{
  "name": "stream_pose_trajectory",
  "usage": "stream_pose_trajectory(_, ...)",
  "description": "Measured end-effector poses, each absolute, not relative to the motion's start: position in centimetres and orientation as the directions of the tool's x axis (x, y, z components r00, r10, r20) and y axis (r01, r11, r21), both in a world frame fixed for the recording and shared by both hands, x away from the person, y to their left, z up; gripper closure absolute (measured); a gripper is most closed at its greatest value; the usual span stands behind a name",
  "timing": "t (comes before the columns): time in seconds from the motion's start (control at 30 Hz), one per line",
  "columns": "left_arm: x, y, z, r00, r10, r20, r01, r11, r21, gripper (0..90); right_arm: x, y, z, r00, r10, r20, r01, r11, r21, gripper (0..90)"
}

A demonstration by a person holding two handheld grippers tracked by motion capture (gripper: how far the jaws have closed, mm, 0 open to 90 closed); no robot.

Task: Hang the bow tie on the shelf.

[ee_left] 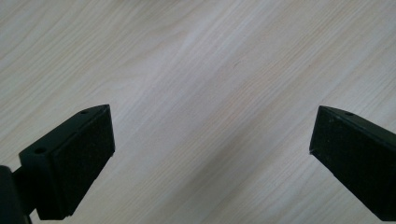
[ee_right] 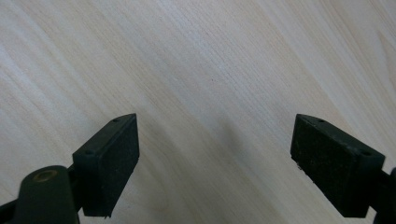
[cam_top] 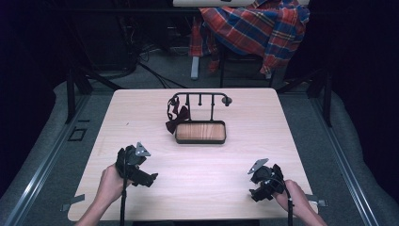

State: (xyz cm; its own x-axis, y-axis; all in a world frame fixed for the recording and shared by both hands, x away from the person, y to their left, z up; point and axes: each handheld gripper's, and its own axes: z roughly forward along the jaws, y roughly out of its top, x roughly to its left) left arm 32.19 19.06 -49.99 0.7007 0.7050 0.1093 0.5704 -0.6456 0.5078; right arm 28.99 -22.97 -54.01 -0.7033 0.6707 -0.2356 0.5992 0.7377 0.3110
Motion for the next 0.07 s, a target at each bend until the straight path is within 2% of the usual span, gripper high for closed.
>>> stream_pose_trajectory(0.07, 32.3, 19.15, -50.01, 0.706, 0.701, 0.103, 0.566, -0.645, 0.513, 0.1, 28.97, -23.0, -54.06, -0.701, 0.674, -0.233, 0.602, 0.735, 0.312, 15.2)
